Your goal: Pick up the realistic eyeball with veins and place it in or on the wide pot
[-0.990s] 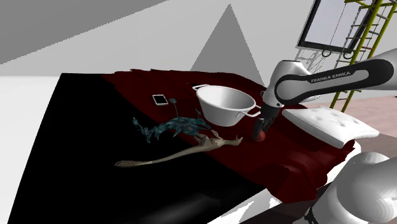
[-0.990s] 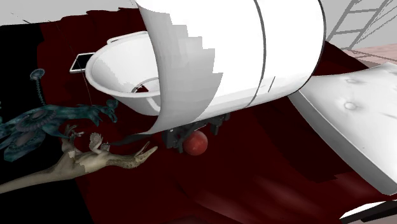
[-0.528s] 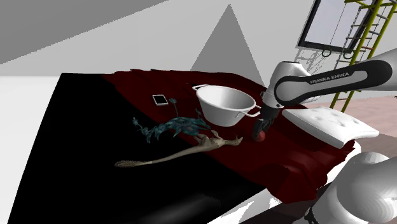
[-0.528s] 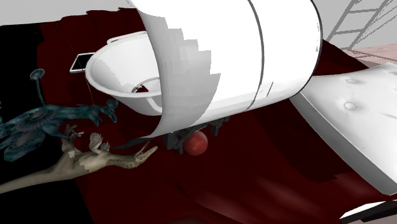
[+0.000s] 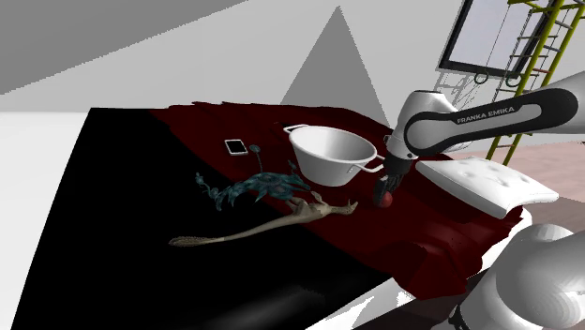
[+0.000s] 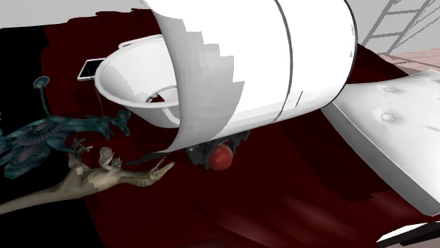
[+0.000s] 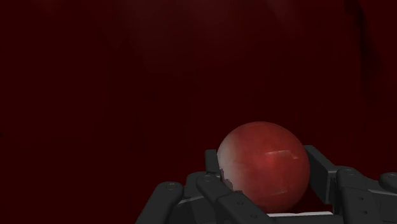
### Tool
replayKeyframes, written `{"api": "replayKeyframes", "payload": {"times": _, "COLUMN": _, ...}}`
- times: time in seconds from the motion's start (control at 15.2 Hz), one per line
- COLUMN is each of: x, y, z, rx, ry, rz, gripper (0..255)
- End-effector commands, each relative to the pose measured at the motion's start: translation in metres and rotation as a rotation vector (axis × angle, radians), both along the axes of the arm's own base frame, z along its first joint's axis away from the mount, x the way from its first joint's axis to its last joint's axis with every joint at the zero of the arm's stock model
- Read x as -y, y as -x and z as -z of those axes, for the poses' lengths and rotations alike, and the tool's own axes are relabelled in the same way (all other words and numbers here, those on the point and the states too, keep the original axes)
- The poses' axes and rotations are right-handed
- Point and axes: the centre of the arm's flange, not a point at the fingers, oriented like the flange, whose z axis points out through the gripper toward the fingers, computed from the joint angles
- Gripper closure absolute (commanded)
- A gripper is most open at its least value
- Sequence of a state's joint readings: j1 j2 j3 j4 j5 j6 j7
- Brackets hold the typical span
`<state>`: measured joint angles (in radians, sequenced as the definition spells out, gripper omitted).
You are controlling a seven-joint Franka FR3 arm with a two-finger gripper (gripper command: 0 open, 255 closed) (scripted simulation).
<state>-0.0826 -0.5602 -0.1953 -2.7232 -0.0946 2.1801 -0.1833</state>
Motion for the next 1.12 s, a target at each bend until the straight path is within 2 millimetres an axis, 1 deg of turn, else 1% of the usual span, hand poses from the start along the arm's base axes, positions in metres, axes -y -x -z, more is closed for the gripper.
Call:
{"api": "replayKeyframes", "payload": {"times": 0.0, "x": 0.000, "y": 0.000, "z": 0.000, "rx": 0.000, "ry": 0.000, "rz": 0.000, "gripper": 255}}
{"api": "replayKeyframes", "payload": {"times": 0.07, "x": 0.000, "y": 0.000, "z": 0.000, "rx": 0.000, "ry": 0.000, "rz": 0.000, "gripper": 255}}
{"api": "replayKeyframes", "payload": {"times": 1.06, "x": 0.000, "y": 0.000, "z": -0.079, "rx": 0.000, "ry": 0.000, "rz": 0.000, "gripper": 255}}
